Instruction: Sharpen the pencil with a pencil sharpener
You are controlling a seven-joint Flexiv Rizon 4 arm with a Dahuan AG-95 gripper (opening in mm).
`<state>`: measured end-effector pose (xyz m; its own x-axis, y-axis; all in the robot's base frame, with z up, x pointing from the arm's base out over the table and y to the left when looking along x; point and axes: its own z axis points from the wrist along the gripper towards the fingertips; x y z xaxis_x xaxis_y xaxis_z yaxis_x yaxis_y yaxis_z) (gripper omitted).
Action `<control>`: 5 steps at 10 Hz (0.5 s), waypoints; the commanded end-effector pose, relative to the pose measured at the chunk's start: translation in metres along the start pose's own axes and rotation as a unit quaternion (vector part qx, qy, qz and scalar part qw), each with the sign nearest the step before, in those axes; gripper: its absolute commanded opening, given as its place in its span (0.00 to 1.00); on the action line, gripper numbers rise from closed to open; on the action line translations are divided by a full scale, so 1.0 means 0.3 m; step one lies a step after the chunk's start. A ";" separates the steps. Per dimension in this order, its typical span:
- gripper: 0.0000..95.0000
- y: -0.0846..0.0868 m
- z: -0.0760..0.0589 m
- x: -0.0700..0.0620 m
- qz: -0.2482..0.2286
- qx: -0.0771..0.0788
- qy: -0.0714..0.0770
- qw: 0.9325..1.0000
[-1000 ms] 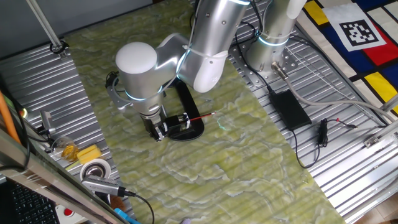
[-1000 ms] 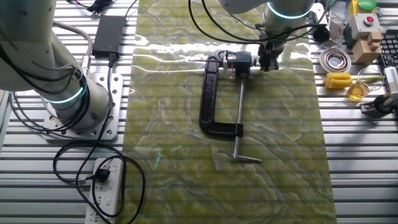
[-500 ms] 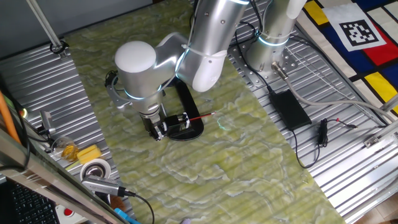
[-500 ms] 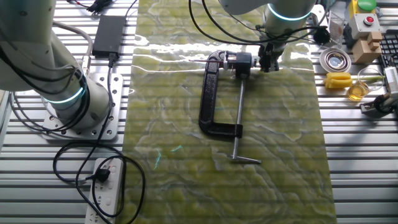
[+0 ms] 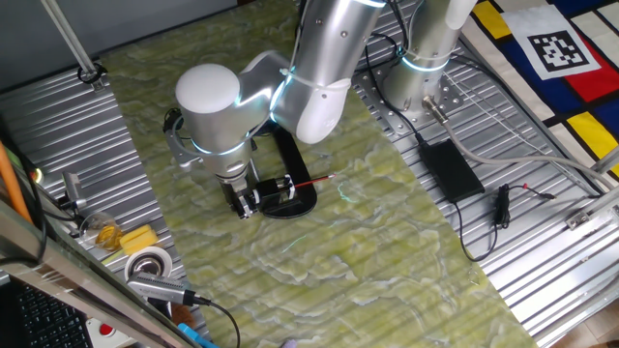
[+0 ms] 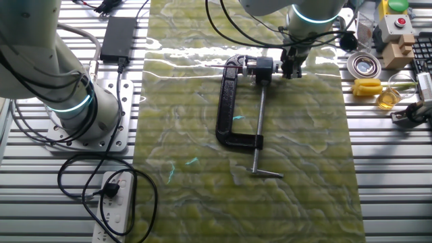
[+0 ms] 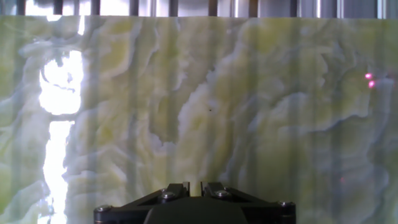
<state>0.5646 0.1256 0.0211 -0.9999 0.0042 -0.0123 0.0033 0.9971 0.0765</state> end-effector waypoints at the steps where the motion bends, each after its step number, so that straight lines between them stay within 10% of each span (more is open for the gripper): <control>1: 0.00 -0.002 0.002 0.002 0.009 0.001 0.002 1.000; 5: 0.00 -0.008 0.001 0.001 0.014 -0.001 0.002 1.000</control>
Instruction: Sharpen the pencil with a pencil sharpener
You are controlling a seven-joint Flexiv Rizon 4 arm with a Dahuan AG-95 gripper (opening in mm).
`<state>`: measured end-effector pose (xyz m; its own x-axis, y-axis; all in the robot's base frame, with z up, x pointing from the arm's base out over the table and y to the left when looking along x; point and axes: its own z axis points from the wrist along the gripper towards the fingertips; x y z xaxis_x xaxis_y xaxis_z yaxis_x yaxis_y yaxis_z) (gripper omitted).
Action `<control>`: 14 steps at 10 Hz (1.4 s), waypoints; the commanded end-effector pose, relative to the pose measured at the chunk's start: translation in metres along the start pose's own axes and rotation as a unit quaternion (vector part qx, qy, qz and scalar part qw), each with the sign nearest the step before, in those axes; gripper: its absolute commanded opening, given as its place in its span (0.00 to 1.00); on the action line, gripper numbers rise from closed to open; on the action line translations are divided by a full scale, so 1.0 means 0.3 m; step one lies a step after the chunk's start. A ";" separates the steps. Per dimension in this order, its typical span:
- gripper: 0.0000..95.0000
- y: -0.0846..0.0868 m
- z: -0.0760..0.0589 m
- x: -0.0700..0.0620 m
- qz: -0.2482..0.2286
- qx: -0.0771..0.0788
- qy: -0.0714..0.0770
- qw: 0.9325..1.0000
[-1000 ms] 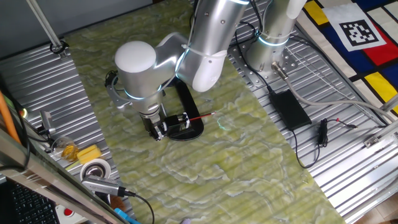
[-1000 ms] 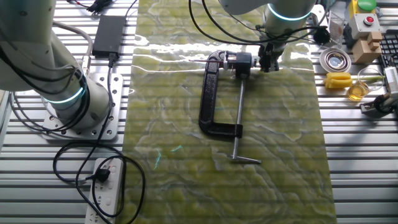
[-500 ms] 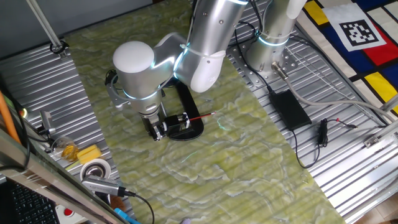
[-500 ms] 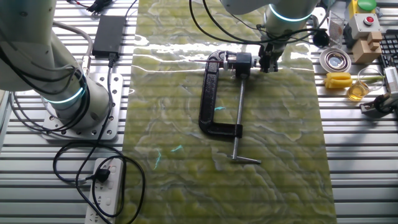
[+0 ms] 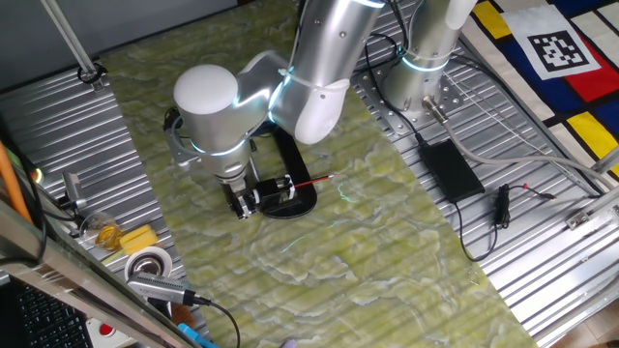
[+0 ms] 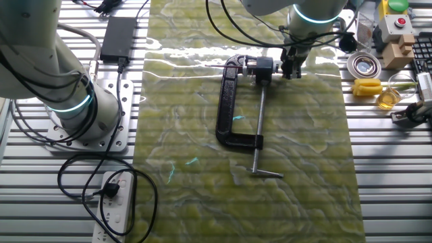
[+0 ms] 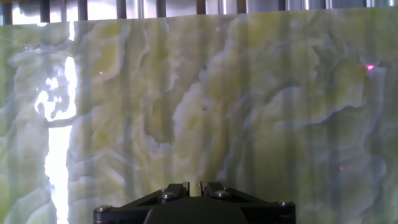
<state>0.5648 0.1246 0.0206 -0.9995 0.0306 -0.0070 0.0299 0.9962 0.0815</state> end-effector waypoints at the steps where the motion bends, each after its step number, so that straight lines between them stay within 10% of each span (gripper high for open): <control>1: 0.00 -0.005 0.001 0.002 0.001 0.001 0.000 1.000; 14: 0.00 -0.039 -0.001 -0.003 0.024 0.005 0.003 1.000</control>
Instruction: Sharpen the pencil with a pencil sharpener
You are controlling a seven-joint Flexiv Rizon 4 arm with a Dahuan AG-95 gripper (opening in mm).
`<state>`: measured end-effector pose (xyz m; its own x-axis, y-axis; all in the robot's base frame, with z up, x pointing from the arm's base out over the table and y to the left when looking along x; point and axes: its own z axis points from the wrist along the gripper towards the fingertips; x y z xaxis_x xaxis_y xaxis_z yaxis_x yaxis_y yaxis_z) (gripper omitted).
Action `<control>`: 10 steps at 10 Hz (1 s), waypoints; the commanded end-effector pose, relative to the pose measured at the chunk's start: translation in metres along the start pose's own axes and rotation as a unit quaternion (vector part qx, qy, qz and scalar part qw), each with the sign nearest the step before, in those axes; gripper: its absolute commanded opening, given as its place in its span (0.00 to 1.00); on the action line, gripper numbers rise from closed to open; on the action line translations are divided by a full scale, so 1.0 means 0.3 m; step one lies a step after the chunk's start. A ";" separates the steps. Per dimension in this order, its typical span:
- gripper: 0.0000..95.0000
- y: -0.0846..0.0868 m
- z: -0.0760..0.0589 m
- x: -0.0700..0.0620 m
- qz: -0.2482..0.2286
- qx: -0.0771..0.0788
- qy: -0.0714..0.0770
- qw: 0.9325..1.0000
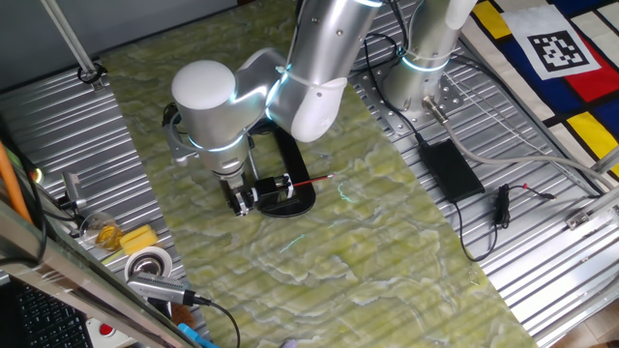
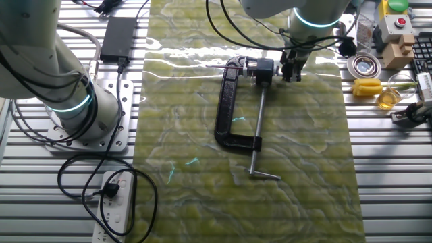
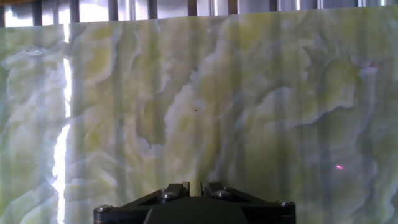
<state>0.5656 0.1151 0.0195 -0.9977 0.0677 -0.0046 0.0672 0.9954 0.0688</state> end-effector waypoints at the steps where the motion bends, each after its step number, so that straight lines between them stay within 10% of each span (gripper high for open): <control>1: 0.00 -0.010 -0.003 0.000 0.007 -0.002 0.004 1.000; 10: 0.00 -0.017 0.000 -0.002 0.029 -0.003 0.007 1.000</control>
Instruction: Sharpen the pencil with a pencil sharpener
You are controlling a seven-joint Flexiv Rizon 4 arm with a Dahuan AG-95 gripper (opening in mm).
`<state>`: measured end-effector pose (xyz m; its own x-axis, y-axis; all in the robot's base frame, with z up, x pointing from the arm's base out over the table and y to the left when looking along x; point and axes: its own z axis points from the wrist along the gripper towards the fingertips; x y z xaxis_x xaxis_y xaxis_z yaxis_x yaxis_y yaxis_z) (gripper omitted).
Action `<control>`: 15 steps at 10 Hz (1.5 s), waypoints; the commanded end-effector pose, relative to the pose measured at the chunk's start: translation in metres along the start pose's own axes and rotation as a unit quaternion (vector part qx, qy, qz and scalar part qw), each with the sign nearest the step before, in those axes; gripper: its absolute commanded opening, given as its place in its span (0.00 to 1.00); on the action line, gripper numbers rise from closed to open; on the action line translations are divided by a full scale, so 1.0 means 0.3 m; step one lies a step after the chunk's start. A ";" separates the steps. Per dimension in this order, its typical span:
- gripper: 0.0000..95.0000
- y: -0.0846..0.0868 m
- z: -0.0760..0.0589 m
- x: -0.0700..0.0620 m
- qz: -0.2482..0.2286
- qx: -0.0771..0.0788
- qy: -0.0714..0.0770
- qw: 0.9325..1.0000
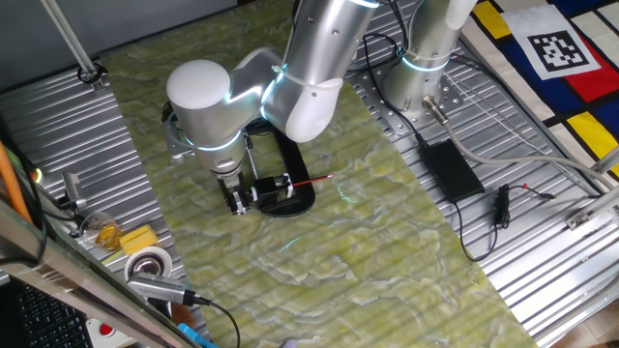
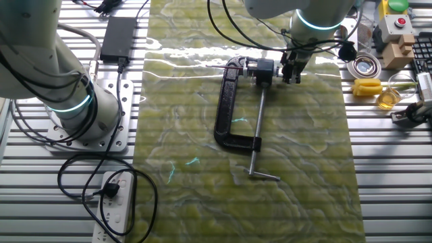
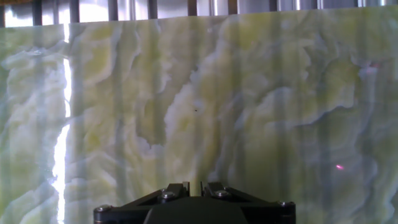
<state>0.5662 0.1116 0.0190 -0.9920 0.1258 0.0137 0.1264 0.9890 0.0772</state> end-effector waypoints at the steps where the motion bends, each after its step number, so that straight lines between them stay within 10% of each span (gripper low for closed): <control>1: 0.00 -0.010 -0.004 -0.001 -0.001 0.001 0.001 1.000; 15: 0.00 -0.035 -0.012 -0.005 -0.005 0.005 0.004 1.000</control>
<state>0.5671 0.1015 0.0211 -0.9931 0.1159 0.0194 0.1170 0.9908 0.0684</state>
